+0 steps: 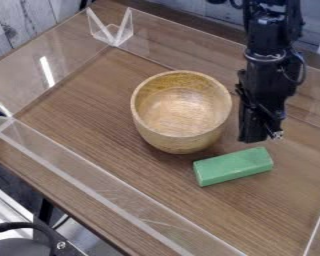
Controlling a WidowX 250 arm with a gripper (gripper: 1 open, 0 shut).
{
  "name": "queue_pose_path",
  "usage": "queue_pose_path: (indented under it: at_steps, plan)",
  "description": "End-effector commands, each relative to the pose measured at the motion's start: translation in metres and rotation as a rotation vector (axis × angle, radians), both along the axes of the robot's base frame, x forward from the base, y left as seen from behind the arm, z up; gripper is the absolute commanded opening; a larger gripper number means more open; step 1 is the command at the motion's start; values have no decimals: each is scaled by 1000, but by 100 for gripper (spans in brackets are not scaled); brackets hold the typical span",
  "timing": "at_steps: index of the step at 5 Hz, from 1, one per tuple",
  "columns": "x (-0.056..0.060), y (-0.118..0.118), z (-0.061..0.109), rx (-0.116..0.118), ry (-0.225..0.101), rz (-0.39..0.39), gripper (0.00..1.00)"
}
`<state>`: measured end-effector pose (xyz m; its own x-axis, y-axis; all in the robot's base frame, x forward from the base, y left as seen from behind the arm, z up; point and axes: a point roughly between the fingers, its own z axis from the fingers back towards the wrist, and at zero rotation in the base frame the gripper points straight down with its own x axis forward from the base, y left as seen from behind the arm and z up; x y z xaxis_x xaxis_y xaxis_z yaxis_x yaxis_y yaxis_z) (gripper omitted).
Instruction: Put the green block in the brown bowl
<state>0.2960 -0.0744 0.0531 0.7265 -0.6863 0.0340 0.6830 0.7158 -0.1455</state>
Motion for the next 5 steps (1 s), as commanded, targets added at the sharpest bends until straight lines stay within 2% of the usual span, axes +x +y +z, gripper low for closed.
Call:
queue_pose_path:
  at_steps: [1,2,3,5]
  plan:
    - [6,-5,9,1,-52,-6,0]
    - [-3,-6,-1,28,-52,16,100]
    - [-12,-7,-12,60,-47,36,100]
    - [-25,5,-28,67,-55,36,100]
